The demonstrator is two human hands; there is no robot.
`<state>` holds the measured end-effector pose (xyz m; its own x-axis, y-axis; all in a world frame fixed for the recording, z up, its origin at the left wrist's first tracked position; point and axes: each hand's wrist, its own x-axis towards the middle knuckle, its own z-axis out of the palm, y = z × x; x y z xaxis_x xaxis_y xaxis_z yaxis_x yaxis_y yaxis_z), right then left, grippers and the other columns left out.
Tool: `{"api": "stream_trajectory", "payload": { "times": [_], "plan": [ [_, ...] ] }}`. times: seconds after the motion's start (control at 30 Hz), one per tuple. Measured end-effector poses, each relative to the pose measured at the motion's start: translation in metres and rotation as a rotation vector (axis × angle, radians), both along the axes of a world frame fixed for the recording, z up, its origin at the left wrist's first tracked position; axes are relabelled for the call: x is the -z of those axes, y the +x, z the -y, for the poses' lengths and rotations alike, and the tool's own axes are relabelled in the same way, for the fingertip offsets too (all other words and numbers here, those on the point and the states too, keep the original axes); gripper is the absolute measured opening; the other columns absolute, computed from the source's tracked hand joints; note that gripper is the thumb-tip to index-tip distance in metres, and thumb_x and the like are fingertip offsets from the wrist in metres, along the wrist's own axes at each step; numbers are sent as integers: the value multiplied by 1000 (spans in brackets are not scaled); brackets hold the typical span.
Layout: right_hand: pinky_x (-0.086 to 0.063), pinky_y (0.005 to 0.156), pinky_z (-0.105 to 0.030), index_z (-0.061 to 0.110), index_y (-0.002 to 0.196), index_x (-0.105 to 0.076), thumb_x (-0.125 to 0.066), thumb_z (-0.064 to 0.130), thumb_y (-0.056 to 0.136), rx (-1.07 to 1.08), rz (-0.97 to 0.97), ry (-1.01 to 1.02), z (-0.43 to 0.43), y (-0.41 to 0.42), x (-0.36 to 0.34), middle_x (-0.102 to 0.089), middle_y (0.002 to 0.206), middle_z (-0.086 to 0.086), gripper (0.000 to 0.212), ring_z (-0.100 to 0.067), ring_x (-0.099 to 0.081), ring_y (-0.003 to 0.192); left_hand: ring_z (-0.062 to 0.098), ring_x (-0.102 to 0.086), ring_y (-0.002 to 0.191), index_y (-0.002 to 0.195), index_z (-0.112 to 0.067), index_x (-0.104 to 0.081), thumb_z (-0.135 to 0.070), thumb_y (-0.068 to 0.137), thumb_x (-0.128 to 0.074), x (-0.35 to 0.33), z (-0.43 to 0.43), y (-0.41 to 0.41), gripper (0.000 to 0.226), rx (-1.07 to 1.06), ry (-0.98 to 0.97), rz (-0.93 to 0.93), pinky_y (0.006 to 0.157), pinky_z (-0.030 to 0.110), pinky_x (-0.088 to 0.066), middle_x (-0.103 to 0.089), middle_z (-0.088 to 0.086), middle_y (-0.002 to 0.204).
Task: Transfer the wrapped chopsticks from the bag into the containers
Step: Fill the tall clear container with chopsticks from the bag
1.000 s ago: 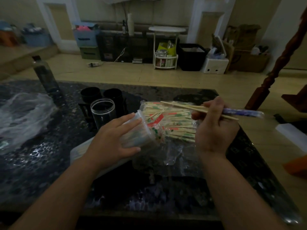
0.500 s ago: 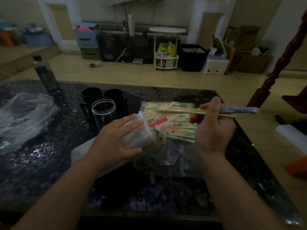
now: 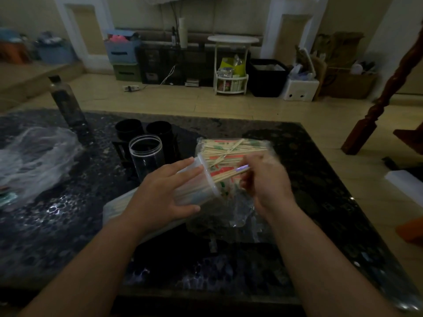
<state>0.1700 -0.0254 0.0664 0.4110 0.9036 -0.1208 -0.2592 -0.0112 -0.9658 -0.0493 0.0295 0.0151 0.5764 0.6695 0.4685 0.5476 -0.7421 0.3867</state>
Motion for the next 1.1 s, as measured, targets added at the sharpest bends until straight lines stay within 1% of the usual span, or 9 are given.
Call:
{"api": "stream_trajectory", "payload": {
  "times": [0.1,0.23,0.37,0.57,0.7,0.77,0.87,0.97,1.1],
  "plan": [
    [-47,50,-24,13,91,-64,-67,16,91,-207,247,-63,3,-7,11,-65,71,-4,4,-8,-56,52,2,-39,129,141,-43,-41,-65,64,-66,1,-1,1,84,0,11,1,105,31,-35,-36,-18,147],
    [-47,51,-22,15,80,-63,-65,8,90,8,83,28,1,-1,9,-60,66,1,13,-6,-54,55,5,-41,130,141,-42,-40,-65,65,-65,-1,0,0,83,-4,16,2,105,31,-34,-36,-17,148],
    [-46,61,-21,23,75,-73,-68,11,89,-213,471,69,5,-9,16,-69,66,11,20,3,-58,59,9,-43,131,142,-42,-41,-64,64,-66,0,-1,1,84,-3,13,-8,106,35,-37,-39,-14,149],
    [-50,67,-28,22,80,-77,-71,20,87,-62,487,98,2,3,19,-74,77,6,9,-4,-66,72,10,-43,132,142,-40,-42,-65,66,-65,0,0,1,83,9,14,-6,107,36,-37,-37,-15,148],
    [-47,56,-20,23,81,-75,-66,12,91,-327,534,37,7,-2,17,-68,67,6,18,-1,-59,58,13,-45,131,142,-41,-43,-64,65,-66,1,-2,1,84,-5,15,-9,105,43,-42,-38,-15,149],
    [-47,53,-21,22,76,-72,-64,13,92,-253,515,18,5,4,16,-67,65,5,20,-3,-57,55,13,-46,131,141,-41,-44,-65,65,-66,0,-2,1,83,-17,7,-8,105,45,-42,-39,-13,149],
    [-45,49,-22,16,75,-68,-65,12,91,-120,537,-86,2,22,16,-65,65,0,16,-9,-55,53,11,-44,132,140,-37,-48,-64,64,-66,-3,-1,-1,82,-34,4,22,108,40,-39,-40,-12,149],
    [-43,43,-22,12,67,-66,-65,8,85,-242,823,-333,5,35,25,-64,60,-6,18,-14,-53,46,0,-37,131,140,-37,-46,-65,64,-64,-5,-1,-4,83,-53,2,29,108,27,-32,-37,-17,148],
    [-57,63,-35,6,68,-66,-60,17,84,-503,1039,-715,6,35,48,-72,77,-14,20,-29,-68,66,-5,-33,130,140,-40,-44,-66,64,-63,-6,-2,-4,82,-73,-10,27,105,22,-28,-34,-21,147]
  ]
}}
